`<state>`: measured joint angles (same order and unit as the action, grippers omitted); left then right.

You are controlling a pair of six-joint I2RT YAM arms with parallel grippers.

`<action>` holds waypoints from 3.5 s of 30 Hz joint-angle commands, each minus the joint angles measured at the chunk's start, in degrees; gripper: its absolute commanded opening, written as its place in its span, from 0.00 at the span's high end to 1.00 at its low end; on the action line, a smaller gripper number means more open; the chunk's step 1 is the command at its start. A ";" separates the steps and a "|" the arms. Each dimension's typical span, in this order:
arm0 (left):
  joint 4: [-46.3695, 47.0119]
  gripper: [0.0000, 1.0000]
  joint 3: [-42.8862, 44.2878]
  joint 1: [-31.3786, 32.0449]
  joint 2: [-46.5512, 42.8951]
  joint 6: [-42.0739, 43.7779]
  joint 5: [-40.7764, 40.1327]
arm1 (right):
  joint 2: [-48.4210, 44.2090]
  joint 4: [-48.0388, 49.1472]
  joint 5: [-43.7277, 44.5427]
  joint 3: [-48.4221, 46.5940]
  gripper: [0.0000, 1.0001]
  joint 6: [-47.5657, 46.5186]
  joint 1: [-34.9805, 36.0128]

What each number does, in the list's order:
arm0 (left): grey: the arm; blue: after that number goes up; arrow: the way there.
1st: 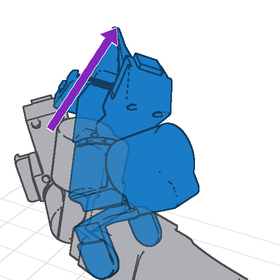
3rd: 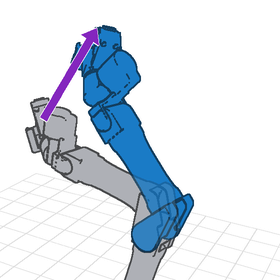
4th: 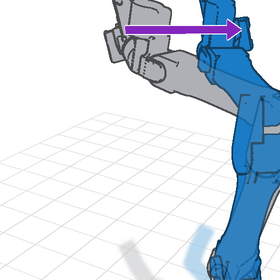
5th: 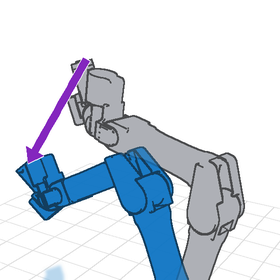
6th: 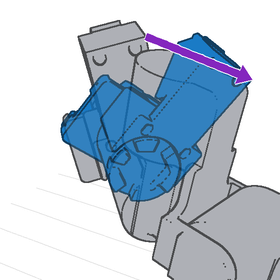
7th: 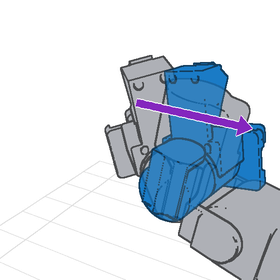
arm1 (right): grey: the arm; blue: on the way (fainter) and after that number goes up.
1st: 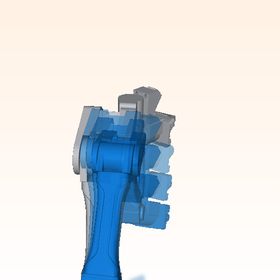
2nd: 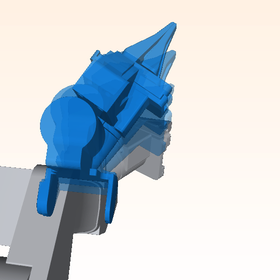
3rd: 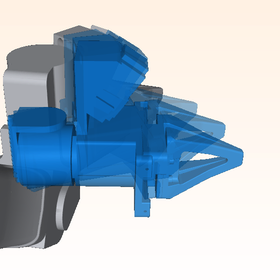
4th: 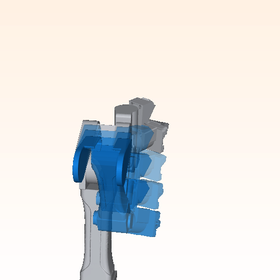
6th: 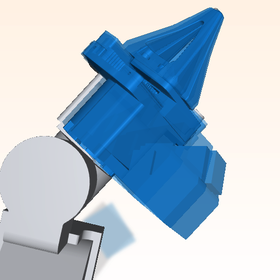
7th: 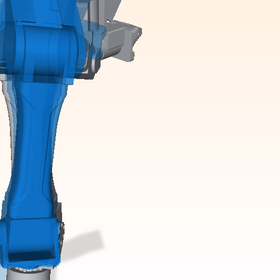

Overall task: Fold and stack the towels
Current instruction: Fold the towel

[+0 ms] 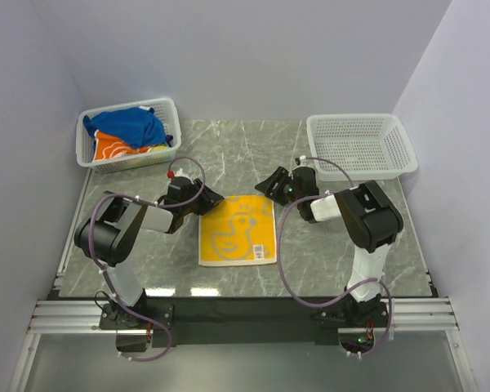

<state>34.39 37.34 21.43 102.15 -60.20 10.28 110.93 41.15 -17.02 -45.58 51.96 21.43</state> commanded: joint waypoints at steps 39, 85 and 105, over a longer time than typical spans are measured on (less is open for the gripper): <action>-20.93 0.47 6.33 -1.48 -5.19 12.39 -14.04 | -23.13 -37.53 2.95 -1.59 0.37 -33.48 3.62; -59.79 0.11 20.23 -1.48 -25.95 40.87 -25.75 | 15.89 -79.47 2.07 -54.35 0.55 -65.15 6.43; -60.93 0.12 25.32 -1.48 -14.09 42.45 -23.91 | 20.72 -85.09 1.64 -59.71 0.67 -66.11 5.90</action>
<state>-26.44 59.42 20.08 86.56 -19.14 -14.48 129.71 -41.19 -15.49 -103.94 -13.39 27.46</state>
